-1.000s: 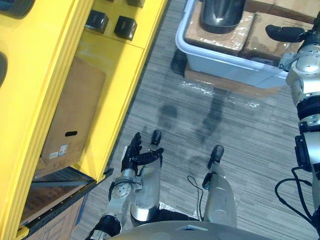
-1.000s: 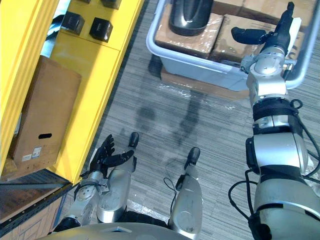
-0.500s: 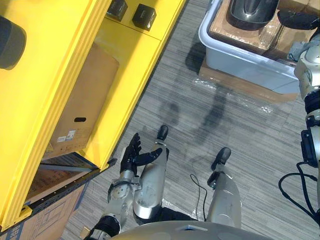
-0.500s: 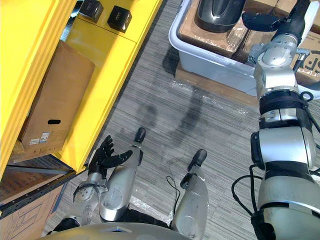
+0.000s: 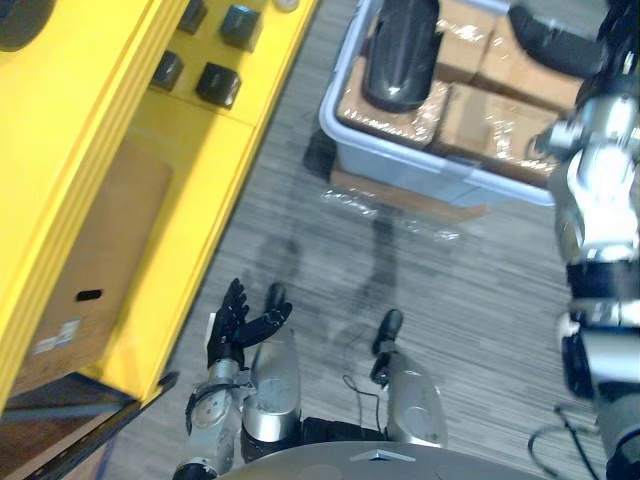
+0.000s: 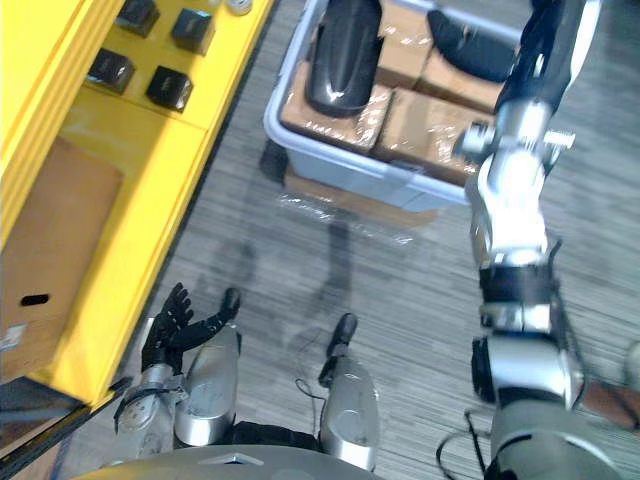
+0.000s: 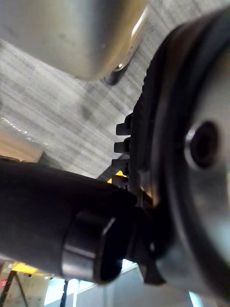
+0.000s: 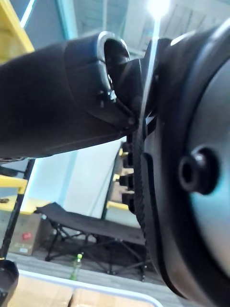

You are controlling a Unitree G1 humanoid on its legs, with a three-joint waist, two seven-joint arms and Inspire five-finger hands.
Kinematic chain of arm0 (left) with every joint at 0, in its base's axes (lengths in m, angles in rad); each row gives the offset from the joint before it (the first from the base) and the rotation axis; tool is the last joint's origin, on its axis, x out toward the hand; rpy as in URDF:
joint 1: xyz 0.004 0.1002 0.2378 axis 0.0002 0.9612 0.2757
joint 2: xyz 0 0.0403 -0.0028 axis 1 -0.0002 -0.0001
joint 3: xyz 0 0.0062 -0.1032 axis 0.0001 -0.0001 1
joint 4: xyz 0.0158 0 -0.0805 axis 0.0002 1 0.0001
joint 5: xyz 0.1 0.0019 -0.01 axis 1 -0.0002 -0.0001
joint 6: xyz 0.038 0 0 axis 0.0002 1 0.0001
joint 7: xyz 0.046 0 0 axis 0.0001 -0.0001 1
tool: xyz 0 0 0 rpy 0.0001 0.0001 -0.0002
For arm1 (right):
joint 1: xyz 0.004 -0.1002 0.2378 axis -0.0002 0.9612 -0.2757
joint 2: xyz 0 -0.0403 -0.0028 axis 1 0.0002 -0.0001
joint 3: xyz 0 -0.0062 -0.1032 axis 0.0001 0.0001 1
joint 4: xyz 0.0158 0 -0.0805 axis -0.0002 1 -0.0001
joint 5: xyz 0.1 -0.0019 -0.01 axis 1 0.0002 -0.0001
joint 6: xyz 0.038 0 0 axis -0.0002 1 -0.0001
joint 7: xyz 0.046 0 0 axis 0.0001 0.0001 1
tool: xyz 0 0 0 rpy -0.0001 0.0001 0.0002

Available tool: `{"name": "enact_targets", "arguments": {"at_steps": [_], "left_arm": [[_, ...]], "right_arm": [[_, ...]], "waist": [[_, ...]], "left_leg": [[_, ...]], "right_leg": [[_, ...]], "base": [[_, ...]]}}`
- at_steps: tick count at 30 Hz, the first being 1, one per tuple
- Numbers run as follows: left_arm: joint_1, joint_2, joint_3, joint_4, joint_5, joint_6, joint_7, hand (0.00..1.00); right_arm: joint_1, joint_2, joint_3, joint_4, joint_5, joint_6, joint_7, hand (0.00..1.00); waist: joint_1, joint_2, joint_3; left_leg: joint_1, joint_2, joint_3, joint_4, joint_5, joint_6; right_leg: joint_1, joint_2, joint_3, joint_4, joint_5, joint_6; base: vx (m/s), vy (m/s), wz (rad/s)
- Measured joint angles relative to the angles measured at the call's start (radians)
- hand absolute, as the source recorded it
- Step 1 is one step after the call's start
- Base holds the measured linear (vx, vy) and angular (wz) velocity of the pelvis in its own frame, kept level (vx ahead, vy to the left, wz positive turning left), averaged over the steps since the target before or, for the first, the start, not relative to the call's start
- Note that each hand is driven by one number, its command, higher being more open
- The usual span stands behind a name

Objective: Walk over and take three plastic housings, then place them on the shelf

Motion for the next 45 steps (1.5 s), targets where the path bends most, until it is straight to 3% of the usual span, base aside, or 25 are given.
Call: {"name": "enact_targets", "arguments": {"at_steps": [1,2,3,4,9,12,17,19,23,26,28,30,31,32,33,34,35,38,39,41,42,43,44,45], "left_arm": [[0.009,0.003,0.012,0.000,0.012,0.001,0.001,1.00],[0.031,0.005,0.031,-0.002,0.035,0.006,0.000,1.00],[0.036,0.011,0.031,-0.003,0.039,0.008,0.000,1.00],[0.117,0.011,0.028,-0.055,0.103,0.074,-0.036,1.00],[0.119,0.010,0.029,-0.068,0.103,0.081,-0.035,1.00],[0.155,-0.012,0.056,-0.199,0.102,0.113,-0.033,1.00],[0.155,-0.028,0.084,-0.416,0.069,0.145,0.013,1.00],[0.143,-0.044,0.109,-0.518,0.053,0.160,0.034,1.00],[0.113,-0.069,0.116,-0.560,0.053,0.158,0.042,1.00],[0.125,-0.094,0.112,-0.552,0.049,0.176,0.040,1.00],[0.131,-0.093,0.105,-0.546,0.047,0.186,0.034,1.00],[0.126,-0.087,0.099,-0.542,0.051,0.205,0.014,1.00],[0.127,-0.088,0.095,-0.540,0.053,0.204,0.003,1.00],[0.131,-0.074,0.103,-0.538,0.053,0.206,0.002,1.00],[0.134,-0.065,0.104,-0.539,0.053,0.207,0.002,1.00],[0.135,-0.053,0.102,-0.541,0.053,0.207,0.003,1.00],[0.129,-0.031,0.105,-0.542,0.048,0.207,0.003,1.00],[0.103,-0.021,0.105,-0.531,0.025,0.207,0.003,1.00],[0.082,-0.022,0.096,-0.506,0.025,0.207,0.004,1.00],[0.060,-0.021,0.084,-0.471,0.027,0.205,0.003,1.00],[0.059,-0.019,0.074,-0.468,0.027,0.203,0.001,1.00],[0.060,-0.022,0.065,-0.463,0.026,0.202,-0.001,1.00],[0.062,-0.031,0.059,-0.460,0.026,0.203,-0.001,1.00],[0.074,-0.046,0.042,-0.460,0.027,0.202,-0.001,1.00]], "right_arm": [[0.052,0.037,-0.013,-0.015,-0.019,-0.004,0.005,1.00],[0.145,0.103,-0.031,-0.032,-0.031,-0.005,0.020,1.00],[0.188,0.126,-0.038,-0.038,-0.032,-0.005,0.025,1.00],[0.426,0.218,-0.065,-0.039,-0.066,-0.005,0.066,1.00],[0.439,0.218,-0.065,-0.039,-0.066,-0.008,0.066,1.00],[0.498,0.251,-0.067,-0.043,-0.065,-0.014,0.081,1.00],[0.621,0.329,-0.059,-0.046,-0.050,-0.014,0.105,1.00],[0.669,0.359,-0.048,-0.046,-0.047,-0.014,0.102,1.00],[0.676,0.385,-0.010,-0.046,0.056,-0.014,0.099,1.00],[0.667,0.399,0.033,-0.047,0.053,-0.014,0.094,1.00],[0.663,0.399,0.041,-0.048,0.053,-0.020,0.088,1.00],[0.659,0.399,0.036,-0.050,0.055,-0.033,0.082,1.00],[0.657,0.391,0.028,-0.058,0.056,-0.034,0.081,1.00],[0.654,0.398,0.044,-0.059,0.057,-0.034,0.083,1.00],[0.656,0.403,0.050,-0.059,0.057,-0.034,0.084,1.00],[0.657,0.411,0.055,-0.059,0.057,-0.034,0.087,1.00],[0.656,0.417,0.056,-0.060,0.056,-0.034,0.101,1.00],[0.657,0.417,0.047,-0.089,0.054,-0.034,0.121,1.00],[0.660,0.417,0.033,-0.091,0.054,-0.034,0.137,1.00],[0.678,0.419,0.013,-0.092,0.055,-0.034,0.155,1.00],[0.703,0.425,-0.001,-0.095,0.056,-0.034,0.162,1.00],[0.725,0.428,-0.021,-0.096,0.057,-0.030,0.167,1.00],[0.732,0.425,-0.032,-0.096,0.057,-0.030,0.168,1.00],[0.732,0.415,-0.042,-0.096,0.059,-0.029,0.166,1.00]], "waist": [[-0.008,-0.017,-0.019],[-0.026,-0.049,-0.067],[-0.030,-0.060,-0.081],[-0.067,-0.052,-0.259],[-0.068,-0.049,-0.261],[-0.075,-0.043,-0.265],[-0.099,0.010,-0.295],[-0.106,0.044,-0.314],[-0.110,0.073,-0.332],[-0.098,0.073,-0.330],[-0.096,0.054,-0.321],[-0.103,0.035,-0.309],[-0.101,0.048,-0.307],[-0.095,0.036,-0.301],[-0.099,0.035,-0.301],[-0.106,0.044,-0.296],[-0.104,0.035,-0.300],[-0.103,0.040,-0.298],[-0.110,0.051,-0.292],[-0.138,0.054,-0.289],[-0.156,0.038,-0.292],[-0.159,0.039,-0.289],[-0.158,0.060,-0.292],[-0.147,0.101,-0.313]], "left_leg": [[0.009,0.001,0.005,-0.013,0.002,-0.001],[0.017,0.001,0.011,-0.034,0.004,-0.001],[0.029,0.002,0.019,-0.044,0.004,-0.001],[0.108,0.014,0.058,-0.094,0.000,-0.007],[0.110,0.014,0.062,-0.092,0.000,-0.007],[0.106,0.014,0.066,-0.090,0.000,-0.007],[0.093,0.008,0.067,-0.096,0.010,-0.004],[0.094,0.004,0.067,-0.098,0.013,-0.002],[0.095,0.001,0.067,-0.069,0.000,0.002],[0.086,0.016,0.079,0.071,-0.087,0.008],[0.073,0.015,0.076,0.162,-0.145,0.019],[0.035,-0.020,0.125,0.332,-0.213,0.097],[0.039,-0.016,0.156,0.349,-0.270,0.109],[0.042,-0.021,0.174,0.363,-0.290,0.110],[0.045,-0.020,0.174,0.362,-0.292,0.117],[0.048,-0.017,0.170,0.357,-0.288,0.129],[0.049,-0.014,0.171,0.346,-0.283,0.144],[0.039,-0.017,0.164,0.330,-0.282,0.148],[0.039,-0.024,0.142,0.327,-0.288,0.151],[0.044,-0.045,0.082,0.332,-0.302,0.136],[0.056,-0.063,0.040,0.345,-0.321,0.117],[0.082,-0.070,-0.003,0.353,-0.345,0.094],[0.093,-0.063,-0.020,0.353,-0.352,0.080],[0.104,-0.025,-0.035,0.329,-0.358,0.067]], "right_leg": [[0.005,0.001,0.001,-0.007,0.000,0.000],[0.009,0.001,0.000,-0.021,-0.001,0.001],[0.019,0.001,0.001,-0.030,-0.001,0.001],[0.088,0.010,0.006,-0.068,-0.001,0.002],[0.087,0.010,0.007,-0.068,-0.001,0.002],[0.085,0.008,0.006,-0.068,-0.001,0.002],[0.075,0.002,0.001,-0.068,-0.001,0.002],[0.075,-0.002,0.001,-0.067,-0.001,0.002],[0.077,-0.006,0.007,-0.055,-0.005,0.003],[0.080,-0.004,0.035,0.026,-0.049,0.004],[0.073,-0.017,0.044,0.092,-0.098,0.002],[0.079,-0.062,0.045,0.151,-0.116,0.018],[0.021,-0.069,0.060,0.281,-0.125,0.003],[-0.075,-0.102,0.072,0.452,-0.095,-0.046],[-0.101,-0.105,0.072,0.494,-0.060,-0.074],[-0.129,-0.100,0.075,0.512,-0.049,-0.078],[-0.138,-0.069,0.084,0.453,-0.095,-0.084],[-0.135,0.004,0.119,0.221,-0.092,-0.055],[-0.135,0.028,0.155,0.124,-0.070,-0.031],[-0.130,0.045,0.211,0.052,-0.057,-0.010],[-0.116,0.043,0.237,0.071,-0.061,-0.015],[-0.102,0.048,0.248,0.141,-0.006,-0.003],[-0.100,0.055,0.236,0.176,-0.020,-0.003],[-0.103,0.079,0.200,0.202,-0.057,-0.026]], "base": [[0.16,-0.030,-0.07],[0.12,-0.009,-0.06],[0.12,-0.009,-0.03],[0.04,0.001,-0.04],[0.00,0.000,0.00],[0.00,0.000,0.00],[0.00,0.000,0.03],[0.00,0.000,0.00],[0.00,0.003,-0.04],[-0.04,0.052,-0.23],[-0.06,0.086,-0.02],[-0.07,0.226,0.04],[-0.07,0.264,-0.18],[-0.07,0.196,-0.25],[-0.07,0.252,-0.14],[0.02,0.204,-0.01],[0.07,0.168,0.00],[0.08,0.038,0.07],[0.09,-0.032,0.58],[0.13,-0.079,0.99],[0.23,-0.184,1.25],[0.25,-0.219,1.19],[0.28,-0.226,0.76],[0.38,-0.260,0.39]]}}
